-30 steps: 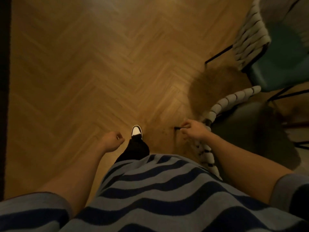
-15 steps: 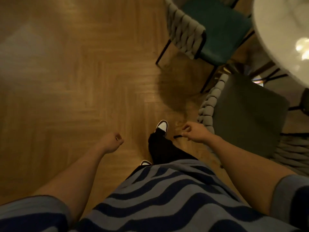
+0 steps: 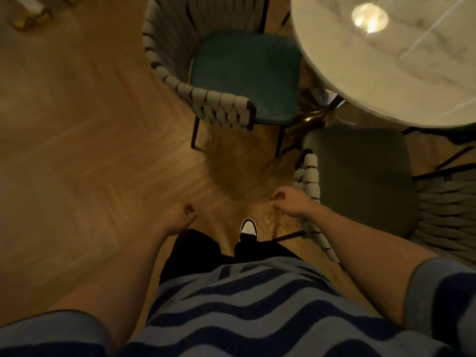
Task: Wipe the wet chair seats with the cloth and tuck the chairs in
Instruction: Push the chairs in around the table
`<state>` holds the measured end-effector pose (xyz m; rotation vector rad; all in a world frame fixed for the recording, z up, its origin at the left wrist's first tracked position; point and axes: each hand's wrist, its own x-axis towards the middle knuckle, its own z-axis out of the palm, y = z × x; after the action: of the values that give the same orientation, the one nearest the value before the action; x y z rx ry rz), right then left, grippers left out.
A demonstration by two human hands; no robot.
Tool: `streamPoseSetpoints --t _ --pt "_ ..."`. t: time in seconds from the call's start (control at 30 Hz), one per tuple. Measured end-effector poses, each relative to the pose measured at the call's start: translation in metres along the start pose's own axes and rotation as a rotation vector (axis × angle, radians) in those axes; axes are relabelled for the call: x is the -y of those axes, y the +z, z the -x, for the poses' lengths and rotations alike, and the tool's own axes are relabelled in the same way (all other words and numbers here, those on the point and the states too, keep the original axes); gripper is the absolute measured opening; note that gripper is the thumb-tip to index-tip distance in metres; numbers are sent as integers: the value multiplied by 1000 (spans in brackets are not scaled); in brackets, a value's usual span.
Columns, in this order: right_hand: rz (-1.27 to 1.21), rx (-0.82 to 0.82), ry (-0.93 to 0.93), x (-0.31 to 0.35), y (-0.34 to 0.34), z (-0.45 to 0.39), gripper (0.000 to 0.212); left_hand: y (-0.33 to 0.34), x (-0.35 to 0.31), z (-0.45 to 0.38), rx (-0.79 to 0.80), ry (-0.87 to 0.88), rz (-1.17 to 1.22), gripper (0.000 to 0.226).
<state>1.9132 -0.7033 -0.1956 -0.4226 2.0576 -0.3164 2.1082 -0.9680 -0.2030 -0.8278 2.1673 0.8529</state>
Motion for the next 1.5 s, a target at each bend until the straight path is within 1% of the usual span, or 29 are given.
streamPoseSetpoints --t 0.23,0.37,0.5,0.6,0.7,0.77,0.83,0.9,0.97,1.07,1.13,1.2,1.23,1.3,1.4,1.5 --pt "-153 -133 123 45 -27 -38 24 -108 -30 -104 44 218 -211 24" --pt "-297 -254 200 70 -36 -53 16 -164 -61 -143 86 384 -407 23" --pt "-427 -373 252 85 -41 -60 12 -195 -98 -174 67 595 -518 24" --pt "-492 -433 308 81 -43 -59 15 -199 -125 -193 27 674 -544 33" --pt "-541 -547 379 66 -44 -53 30 -195 -147 -216 -58 751 -587 47" --pt "-531 -629 431 52 -43 -47 39 -185 -157 -232 -119 801 -632 56" --pt "-516 -699 474 35 -40 -47 46 -174 -167 -244 -154 751 -627 64" --pt "-426 -741 528 18 -35 -53 52 -163 -175 -259 -156 705 -625 70" --pt "-356 -736 581 2 -31 -62 55 -155 -176 -278 -140 701 -658 68" --pt "-268 -694 636 -19 -28 -76 58 -150 -176 -301 -164 762 -759 53" --pt "-235 -648 642 -32 -27 -85 59 -150 -176 -307 -232 817 -821 46" --pt "-221 -617 656 -43 -24 -92 57 -151 -172 -309 -356 883 -892 47" --pt "-212 -619 668 -48 -22 -95 56 -151 -171 -308 -419 915 -909 47" --pt "-160 -635 677 -55 -20 -98 54 -148 -170 -307 -489 969 -912 46" --pt "-87 -656 660 -57 -20 -100 52 -149 -178 -309 -500 959 -920 43" --pt "-36 -681 665 -57 -19 -100 53 -152 -189 -314 -450 938 -902 41"
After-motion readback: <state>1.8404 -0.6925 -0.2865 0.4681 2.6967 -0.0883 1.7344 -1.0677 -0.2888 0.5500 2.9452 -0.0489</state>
